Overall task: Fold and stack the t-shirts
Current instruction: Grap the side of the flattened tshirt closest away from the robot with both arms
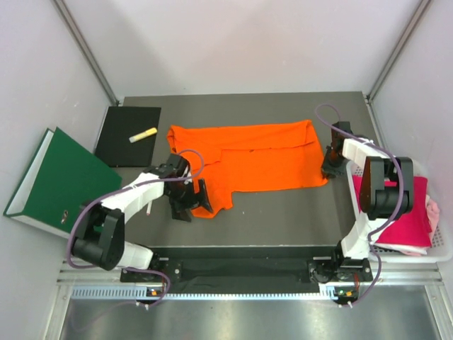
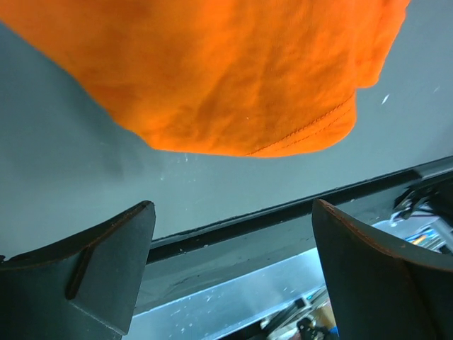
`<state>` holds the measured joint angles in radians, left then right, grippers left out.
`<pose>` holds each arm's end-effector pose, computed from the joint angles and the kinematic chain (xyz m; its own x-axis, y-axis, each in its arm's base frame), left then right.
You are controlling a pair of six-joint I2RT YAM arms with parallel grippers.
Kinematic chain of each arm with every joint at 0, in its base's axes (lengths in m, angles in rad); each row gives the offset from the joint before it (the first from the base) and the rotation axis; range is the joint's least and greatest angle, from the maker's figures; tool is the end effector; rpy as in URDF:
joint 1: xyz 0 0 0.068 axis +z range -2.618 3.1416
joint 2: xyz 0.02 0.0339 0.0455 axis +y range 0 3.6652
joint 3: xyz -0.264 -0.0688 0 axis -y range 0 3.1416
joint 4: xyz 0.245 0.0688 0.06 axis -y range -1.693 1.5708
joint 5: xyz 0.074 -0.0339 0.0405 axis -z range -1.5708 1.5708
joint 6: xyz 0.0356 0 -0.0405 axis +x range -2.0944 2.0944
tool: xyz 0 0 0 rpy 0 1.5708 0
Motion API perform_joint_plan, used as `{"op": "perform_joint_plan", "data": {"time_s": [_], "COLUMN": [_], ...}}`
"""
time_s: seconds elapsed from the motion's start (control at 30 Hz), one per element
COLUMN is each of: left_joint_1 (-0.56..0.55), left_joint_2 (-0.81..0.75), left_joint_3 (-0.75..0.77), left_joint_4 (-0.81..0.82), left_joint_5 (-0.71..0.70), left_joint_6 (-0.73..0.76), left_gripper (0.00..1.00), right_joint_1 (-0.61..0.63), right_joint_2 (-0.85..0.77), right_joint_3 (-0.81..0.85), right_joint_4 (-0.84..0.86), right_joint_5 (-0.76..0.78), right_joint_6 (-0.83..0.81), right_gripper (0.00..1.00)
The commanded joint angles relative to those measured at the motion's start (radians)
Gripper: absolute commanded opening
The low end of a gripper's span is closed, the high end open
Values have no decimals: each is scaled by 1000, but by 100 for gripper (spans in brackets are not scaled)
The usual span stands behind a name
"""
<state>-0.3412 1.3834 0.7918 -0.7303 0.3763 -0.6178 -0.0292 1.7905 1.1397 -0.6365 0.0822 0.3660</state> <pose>0.2162 -0.0906 0.1822 -0.9742 -0.2258 0.0055 -0.2058 0.8776 -0.4330 0.3392 -0.0128 0.1654 -0.8775 0.3825 -0.2894 0.3921 0.9196 0.0265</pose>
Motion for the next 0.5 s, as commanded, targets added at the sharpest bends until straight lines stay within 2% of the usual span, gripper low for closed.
{"op": "perform_joint_plan", "data": {"time_s": [0.0,0.1,0.23,0.47], "left_joint_1": [-58,-105,-244,-438], "left_joint_2": [16,20,45,206], "left_joint_3": [69,113,176,287], "left_joint_4": [-24,-50,-80,-150], "left_joint_5": [-49,-117,-270,-529], "left_joint_6": [-14,0,44,64], "left_gripper": [95,91,84,79], "right_joint_1": [2,3,5,5], "right_joint_2": [46,41,26,15], "right_joint_3": [-38,-54,-57,-49], "right_joint_4": [54,83,93,84], "right_joint_5": [-54,-78,-104,-117], "right_joint_6": [-2,1,5,-1], "right_gripper": [0,0,0,0]}}
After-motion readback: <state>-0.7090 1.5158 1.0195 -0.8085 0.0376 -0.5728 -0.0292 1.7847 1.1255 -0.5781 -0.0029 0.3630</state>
